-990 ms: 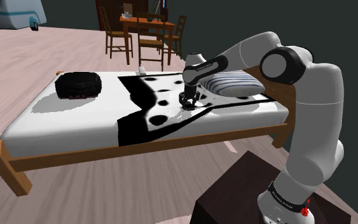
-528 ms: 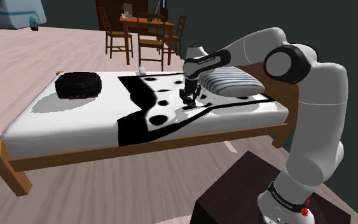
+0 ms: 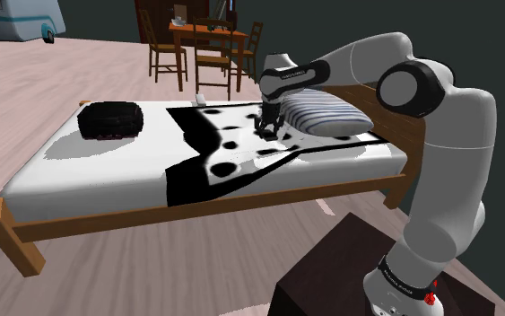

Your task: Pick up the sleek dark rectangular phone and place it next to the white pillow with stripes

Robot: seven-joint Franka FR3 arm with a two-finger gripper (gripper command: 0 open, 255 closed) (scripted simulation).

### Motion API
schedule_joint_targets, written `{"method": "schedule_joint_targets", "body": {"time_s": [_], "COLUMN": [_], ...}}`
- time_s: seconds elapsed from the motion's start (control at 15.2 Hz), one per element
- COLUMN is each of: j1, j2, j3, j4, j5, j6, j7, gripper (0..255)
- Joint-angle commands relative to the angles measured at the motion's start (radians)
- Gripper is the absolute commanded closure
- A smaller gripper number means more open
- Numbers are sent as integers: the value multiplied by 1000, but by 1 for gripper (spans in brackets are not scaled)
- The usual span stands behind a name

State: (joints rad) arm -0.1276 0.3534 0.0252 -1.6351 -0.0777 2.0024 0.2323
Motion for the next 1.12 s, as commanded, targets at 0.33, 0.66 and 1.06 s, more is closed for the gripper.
{"method": "schedule_joint_targets", "body": {"time_s": [0.33,0.66,1.06], "j1": [1,2,3], "j2": [-22,-30,-32], "j3": [1,2,2], "j4": [63,119,196], "j5": [3,4,6], "j6": [-85,-149,-228], "j7": [-4,-8,-13], "gripper": [255,255,255]}}
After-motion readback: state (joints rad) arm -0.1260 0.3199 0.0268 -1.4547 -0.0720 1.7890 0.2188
